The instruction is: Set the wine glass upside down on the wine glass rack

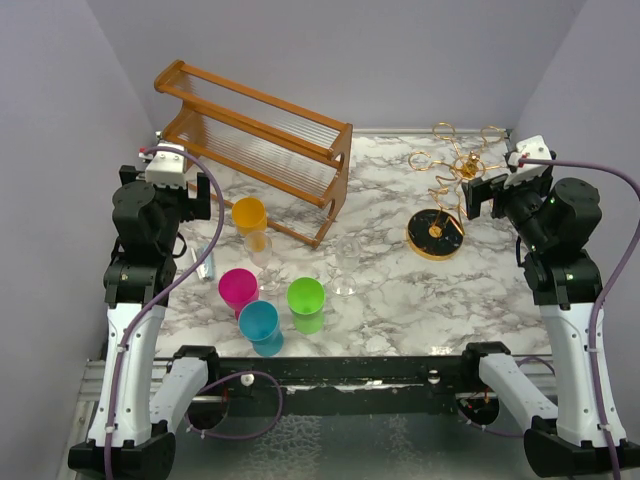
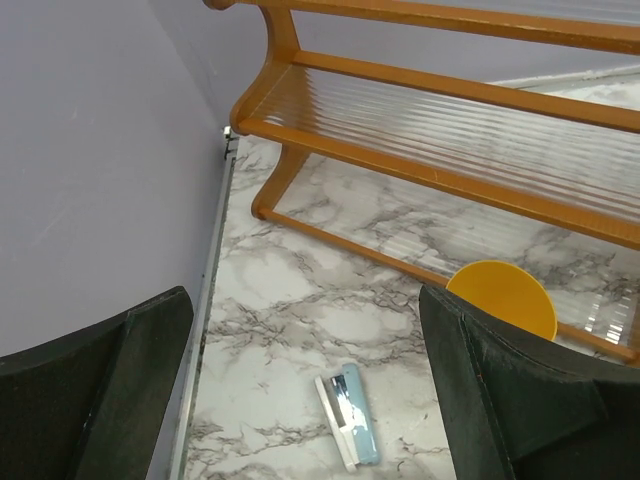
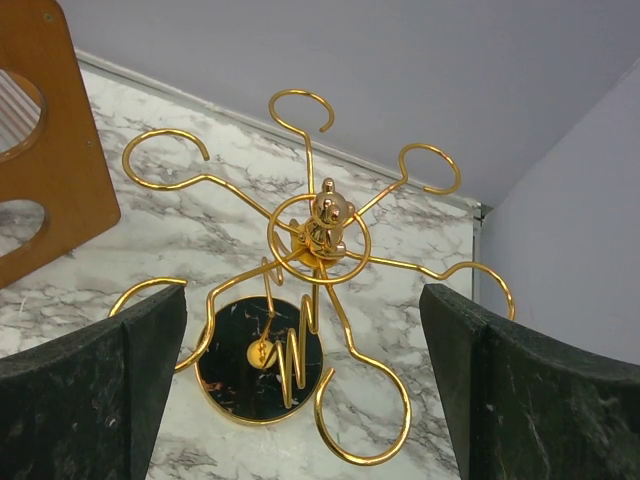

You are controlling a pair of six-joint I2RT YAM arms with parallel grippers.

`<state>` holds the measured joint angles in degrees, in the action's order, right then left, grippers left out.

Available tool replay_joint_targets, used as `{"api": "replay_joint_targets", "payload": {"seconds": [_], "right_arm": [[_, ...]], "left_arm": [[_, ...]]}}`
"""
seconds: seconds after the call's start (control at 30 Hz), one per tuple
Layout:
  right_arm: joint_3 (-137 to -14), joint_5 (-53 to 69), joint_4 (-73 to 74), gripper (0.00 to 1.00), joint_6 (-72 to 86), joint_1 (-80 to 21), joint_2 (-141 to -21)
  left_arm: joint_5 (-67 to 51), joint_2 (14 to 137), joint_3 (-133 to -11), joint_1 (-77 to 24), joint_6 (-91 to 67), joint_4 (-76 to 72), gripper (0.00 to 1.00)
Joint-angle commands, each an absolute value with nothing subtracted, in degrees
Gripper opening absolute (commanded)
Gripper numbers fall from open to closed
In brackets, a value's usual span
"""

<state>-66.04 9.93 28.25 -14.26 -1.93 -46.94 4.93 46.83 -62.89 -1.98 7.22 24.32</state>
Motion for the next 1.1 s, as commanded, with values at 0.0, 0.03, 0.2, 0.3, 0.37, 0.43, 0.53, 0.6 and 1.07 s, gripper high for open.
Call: {"api": "replay_joint_targets", "payload": {"seconds": [0.0,0.03,0.2,0.3,0.37,0.43,0.53,0.6,1.07], "right_arm": [[-65.56,10.77,26.73,1.0,-15.45,-2.44,-46.6],[-65.55,10.76,26.72,0.99,-15.51,-2.46,-46.69],[-65.47,10.98,26.51,1.0,-15.97,-2.62,-46.84],[-65.26,10.97,26.41,1.0,-16.17,-2.68,-46.93],[-65.25,10.47,26.13,1.0,-16.21,-2.66,-46.88],[-65.45,9.67,25.99,0.99,-16.34,-2.71,-46.97],[-65.97,9.29,26.24,1.0,-17.27,-2.74,-46.95],[-66.74,10.61,27.49,1.0,-19.15,-2.76,-47.06],[-69.72,16.67,34.69,1.0,-24.83,-2.81,-49.54]], "left_arm": [[3.41,46.66,-62.68,-1.79,6.27,20.82,0.99],[3.36,46.78,-62.76,-1.79,6.14,20.67,0.99],[3.0,47.13,-62.99,-1.76,5.8,19.9,0.99],[3.15,47.3,-63.11,-1.75,5.5,19.6,0.99],[3.33,47.36,-63.3,-1.74,5.32,19.56,0.99],[3.48,47.45,-63.57,-1.74,5.21,19.61,0.99],[3.27,47.74,-64.22,-1.75,5.05,19.94,0.99],[3.08,48.08,-64.88,-1.71,5.07,20.6,0.99],[-5.29,49.84,-68.11,-1.75,5.82,24.78,0.99]]}}
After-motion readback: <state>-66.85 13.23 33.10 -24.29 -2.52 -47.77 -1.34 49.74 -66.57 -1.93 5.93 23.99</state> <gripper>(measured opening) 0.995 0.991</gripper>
